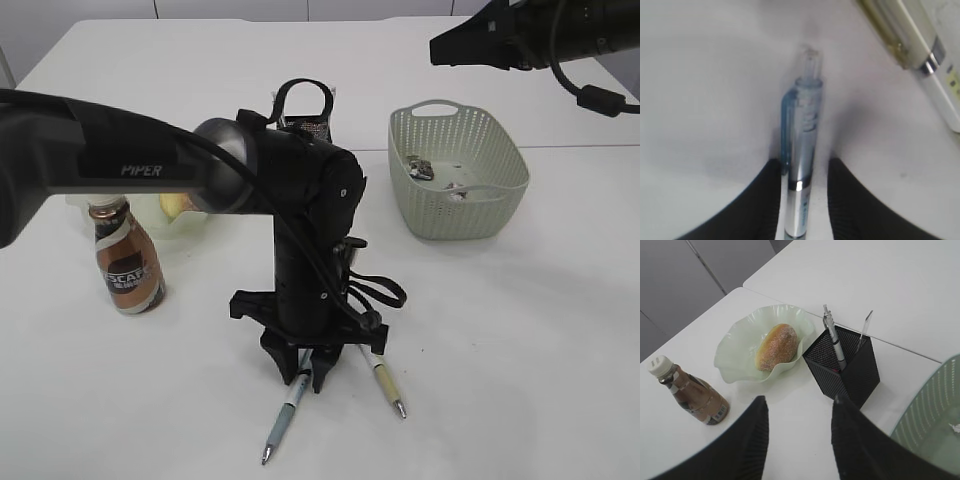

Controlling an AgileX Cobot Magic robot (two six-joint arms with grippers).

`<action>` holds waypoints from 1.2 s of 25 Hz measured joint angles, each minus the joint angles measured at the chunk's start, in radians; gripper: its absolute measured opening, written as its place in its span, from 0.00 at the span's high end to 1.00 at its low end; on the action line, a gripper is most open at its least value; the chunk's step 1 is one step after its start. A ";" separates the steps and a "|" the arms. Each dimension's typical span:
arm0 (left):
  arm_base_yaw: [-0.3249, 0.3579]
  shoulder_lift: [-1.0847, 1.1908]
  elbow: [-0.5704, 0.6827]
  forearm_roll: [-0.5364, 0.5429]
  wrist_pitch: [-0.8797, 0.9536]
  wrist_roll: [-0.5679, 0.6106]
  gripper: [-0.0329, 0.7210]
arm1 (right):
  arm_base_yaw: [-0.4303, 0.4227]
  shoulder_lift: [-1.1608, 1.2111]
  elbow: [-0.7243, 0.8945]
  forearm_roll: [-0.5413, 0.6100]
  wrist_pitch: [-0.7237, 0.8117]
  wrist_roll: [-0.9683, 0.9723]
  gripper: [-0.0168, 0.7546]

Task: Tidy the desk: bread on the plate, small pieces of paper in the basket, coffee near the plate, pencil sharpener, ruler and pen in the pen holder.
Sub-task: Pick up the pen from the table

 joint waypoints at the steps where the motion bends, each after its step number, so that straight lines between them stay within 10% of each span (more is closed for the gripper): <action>1: 0.000 0.000 0.000 0.000 -0.002 0.000 0.64 | 0.000 0.000 0.000 0.000 0.000 0.000 0.57; 30: 0.000 0.000 -0.004 -0.004 -0.059 0.000 0.64 | 0.000 0.000 0.000 0.000 0.000 0.000 0.57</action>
